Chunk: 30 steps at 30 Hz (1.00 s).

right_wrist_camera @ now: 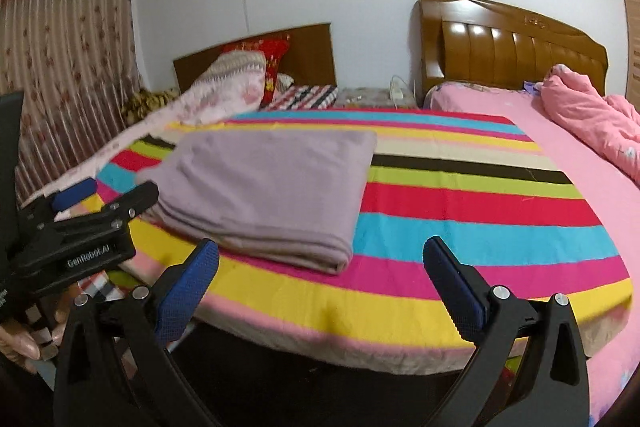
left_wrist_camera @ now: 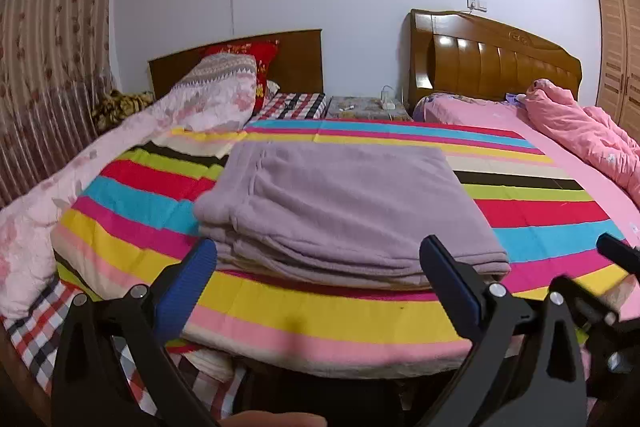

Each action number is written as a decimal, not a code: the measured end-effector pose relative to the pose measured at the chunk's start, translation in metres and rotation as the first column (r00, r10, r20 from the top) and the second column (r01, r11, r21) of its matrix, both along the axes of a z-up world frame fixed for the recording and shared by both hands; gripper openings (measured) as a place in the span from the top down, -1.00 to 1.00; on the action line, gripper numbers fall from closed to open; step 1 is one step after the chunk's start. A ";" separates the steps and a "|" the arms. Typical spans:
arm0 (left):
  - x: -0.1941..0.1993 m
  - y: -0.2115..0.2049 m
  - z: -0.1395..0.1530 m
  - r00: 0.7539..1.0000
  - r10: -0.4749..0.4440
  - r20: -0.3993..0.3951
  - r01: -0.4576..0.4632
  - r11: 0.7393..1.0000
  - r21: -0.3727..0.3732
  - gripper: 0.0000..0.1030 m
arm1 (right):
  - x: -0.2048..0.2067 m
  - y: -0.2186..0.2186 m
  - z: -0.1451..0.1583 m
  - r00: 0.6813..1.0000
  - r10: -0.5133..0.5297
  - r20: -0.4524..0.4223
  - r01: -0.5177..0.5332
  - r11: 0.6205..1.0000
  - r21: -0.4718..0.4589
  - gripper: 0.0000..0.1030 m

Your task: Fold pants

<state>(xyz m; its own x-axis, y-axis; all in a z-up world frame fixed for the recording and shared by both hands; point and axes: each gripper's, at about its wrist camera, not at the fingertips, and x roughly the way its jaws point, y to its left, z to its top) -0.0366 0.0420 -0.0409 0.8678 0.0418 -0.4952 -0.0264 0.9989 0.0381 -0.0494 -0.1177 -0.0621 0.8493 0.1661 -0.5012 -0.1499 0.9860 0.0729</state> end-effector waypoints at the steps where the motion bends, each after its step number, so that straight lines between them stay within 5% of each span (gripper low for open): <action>1: 0.000 0.000 -0.002 1.000 0.000 -0.005 0.000 1.000 -0.010 -0.97 | 0.000 0.002 -0.002 1.000 0.005 -0.002 -0.005 1.000 -0.004 -0.92; 30: 0.000 0.002 -0.013 0.999 0.008 -0.046 -0.008 1.000 0.004 -0.97 | 0.003 0.001 -0.007 0.999 0.013 -0.040 -0.013 1.000 0.012 -0.92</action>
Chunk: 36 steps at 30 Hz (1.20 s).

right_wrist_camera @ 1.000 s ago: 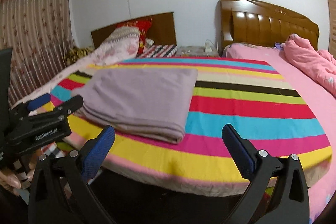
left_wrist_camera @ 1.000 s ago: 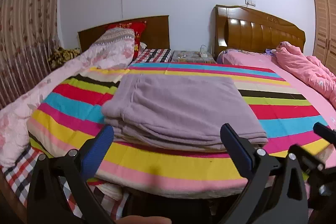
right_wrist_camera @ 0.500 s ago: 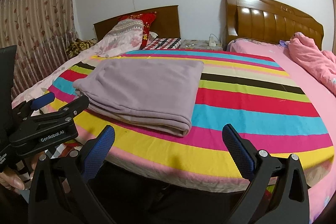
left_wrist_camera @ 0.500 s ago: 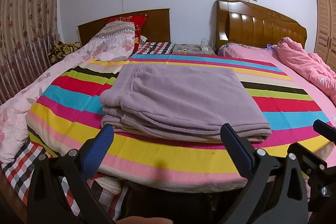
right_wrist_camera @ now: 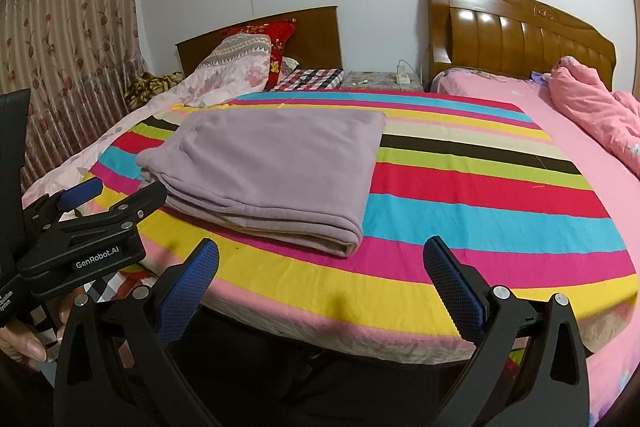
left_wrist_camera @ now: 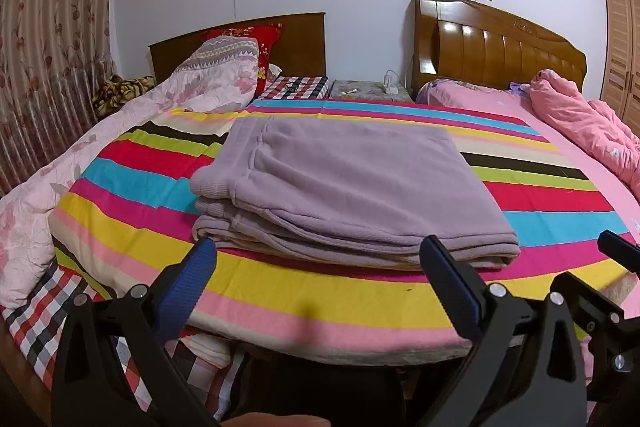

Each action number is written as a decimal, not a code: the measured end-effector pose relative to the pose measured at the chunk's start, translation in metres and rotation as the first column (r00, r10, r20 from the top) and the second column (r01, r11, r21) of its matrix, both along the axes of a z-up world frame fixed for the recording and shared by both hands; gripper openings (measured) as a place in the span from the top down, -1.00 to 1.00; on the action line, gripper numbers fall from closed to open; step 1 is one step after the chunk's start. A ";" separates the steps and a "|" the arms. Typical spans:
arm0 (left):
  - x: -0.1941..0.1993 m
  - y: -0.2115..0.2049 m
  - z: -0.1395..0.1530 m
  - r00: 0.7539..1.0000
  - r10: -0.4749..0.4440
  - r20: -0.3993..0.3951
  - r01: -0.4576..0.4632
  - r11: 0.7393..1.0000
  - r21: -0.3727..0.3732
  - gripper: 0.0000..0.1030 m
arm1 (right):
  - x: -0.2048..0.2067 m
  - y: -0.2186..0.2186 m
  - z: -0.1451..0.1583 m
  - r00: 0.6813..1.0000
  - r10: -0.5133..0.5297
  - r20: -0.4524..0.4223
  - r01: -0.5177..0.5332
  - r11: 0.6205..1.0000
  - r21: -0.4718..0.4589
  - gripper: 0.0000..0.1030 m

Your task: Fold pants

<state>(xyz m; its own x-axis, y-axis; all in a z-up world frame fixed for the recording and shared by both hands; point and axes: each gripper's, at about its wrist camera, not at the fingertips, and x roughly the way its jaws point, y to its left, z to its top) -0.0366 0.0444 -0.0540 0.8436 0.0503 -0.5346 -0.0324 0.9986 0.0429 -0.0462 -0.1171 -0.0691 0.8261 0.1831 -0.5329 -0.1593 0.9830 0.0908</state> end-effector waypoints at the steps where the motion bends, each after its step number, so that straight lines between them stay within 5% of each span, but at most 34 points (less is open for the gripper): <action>1: 0.000 0.000 0.000 1.000 0.001 -0.001 -0.001 1.000 0.000 -0.97 | 0.000 -0.001 0.000 1.000 0.000 -0.001 0.000 1.000 0.000 -0.92; 36: -0.001 0.004 -0.002 1.000 0.006 -0.011 -0.006 1.000 -0.002 -0.97 | -0.001 -0.001 -0.002 1.000 0.001 -0.006 -0.001 1.000 -0.002 -0.92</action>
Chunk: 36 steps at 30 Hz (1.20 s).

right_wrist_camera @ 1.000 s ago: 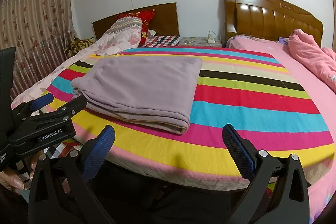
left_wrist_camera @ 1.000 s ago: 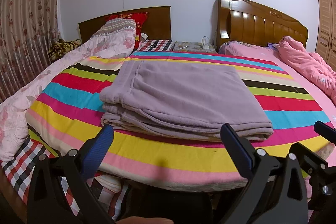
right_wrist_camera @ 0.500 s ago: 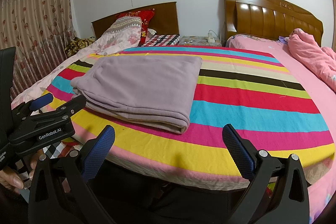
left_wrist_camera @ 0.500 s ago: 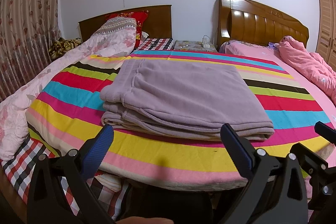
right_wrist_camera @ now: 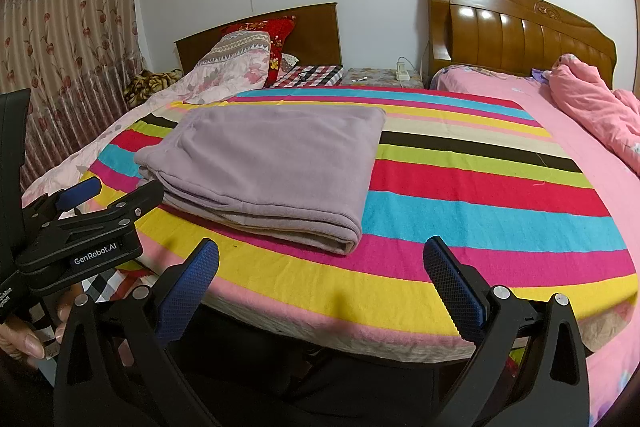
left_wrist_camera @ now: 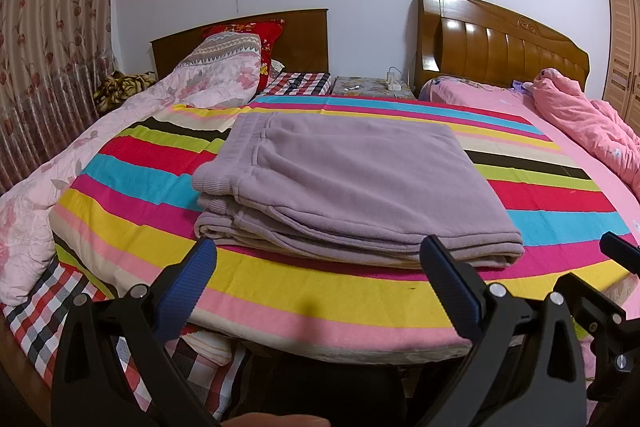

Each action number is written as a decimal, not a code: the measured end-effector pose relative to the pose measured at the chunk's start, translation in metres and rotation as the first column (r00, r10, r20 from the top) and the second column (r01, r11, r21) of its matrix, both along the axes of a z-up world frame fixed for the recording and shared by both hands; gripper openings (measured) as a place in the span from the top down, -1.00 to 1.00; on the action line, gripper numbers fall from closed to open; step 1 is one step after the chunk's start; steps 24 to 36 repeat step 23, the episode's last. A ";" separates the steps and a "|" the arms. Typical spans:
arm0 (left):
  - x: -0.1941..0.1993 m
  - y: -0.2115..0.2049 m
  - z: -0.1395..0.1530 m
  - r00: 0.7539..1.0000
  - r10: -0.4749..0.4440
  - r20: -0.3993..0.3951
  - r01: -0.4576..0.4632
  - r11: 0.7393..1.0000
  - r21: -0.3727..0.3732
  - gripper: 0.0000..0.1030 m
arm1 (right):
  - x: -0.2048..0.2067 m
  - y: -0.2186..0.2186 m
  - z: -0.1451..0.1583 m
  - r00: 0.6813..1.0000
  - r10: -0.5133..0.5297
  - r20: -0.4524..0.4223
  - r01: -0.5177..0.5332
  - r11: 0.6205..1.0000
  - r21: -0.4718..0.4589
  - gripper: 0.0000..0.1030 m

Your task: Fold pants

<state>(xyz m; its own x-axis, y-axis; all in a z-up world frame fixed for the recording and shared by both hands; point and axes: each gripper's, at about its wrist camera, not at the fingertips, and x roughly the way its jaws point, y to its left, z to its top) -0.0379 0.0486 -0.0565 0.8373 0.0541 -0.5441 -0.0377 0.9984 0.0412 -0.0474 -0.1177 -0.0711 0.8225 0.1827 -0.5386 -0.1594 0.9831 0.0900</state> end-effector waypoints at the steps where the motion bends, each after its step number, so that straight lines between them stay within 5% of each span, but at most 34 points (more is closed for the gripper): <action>1: 0.000 0.000 0.000 1.000 0.000 -0.001 0.000 1.000 -0.001 -0.97 | 0.000 0.000 0.000 1.000 -0.001 -0.001 0.001 1.000 0.000 -0.92; 36: 0.001 0.010 -0.007 0.998 -0.010 -0.055 0.006 0.998 -0.070 -0.97 | -0.001 -0.001 -0.006 1.000 0.005 -0.009 -0.005 1.000 0.003 -0.92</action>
